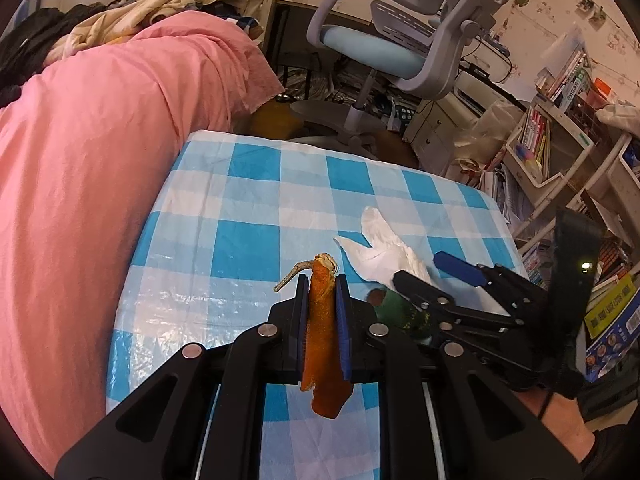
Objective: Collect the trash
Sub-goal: 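Lift the tissue with right tool while left tool lifts the sausage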
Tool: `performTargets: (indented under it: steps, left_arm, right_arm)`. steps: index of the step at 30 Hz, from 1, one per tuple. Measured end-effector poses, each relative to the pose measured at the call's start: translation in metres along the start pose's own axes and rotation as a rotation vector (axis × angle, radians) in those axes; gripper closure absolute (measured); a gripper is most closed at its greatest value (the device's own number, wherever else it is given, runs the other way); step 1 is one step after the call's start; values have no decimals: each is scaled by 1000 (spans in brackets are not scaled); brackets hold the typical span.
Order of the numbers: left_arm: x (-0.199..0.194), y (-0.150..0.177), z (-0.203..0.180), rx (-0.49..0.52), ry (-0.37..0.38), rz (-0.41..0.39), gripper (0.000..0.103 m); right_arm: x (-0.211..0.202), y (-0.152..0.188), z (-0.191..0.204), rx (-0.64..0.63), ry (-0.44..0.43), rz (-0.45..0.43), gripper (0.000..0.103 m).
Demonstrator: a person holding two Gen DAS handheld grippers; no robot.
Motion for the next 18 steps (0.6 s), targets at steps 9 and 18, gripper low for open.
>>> performTargets:
  steps: [9, 18]
  left_arm:
    - [-3, 2, -8, 16, 9, 3, 91]
    - [-32, 17, -22, 54, 20, -18, 91]
  right_arm:
    - [-22, 0, -4, 55, -33, -47, 98]
    - [-91, 16, 29, -67, -37, -106, 98]
Point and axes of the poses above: each gripper's, at about its wrist camera, not at the fingertips, and x roughly the way its jaws point, z to its left, y to its underside, the point moved 6 cm from there along x, roughly the way its jaws point, and after that the axes turned 5 degrees about x, right-handed, at the moved point
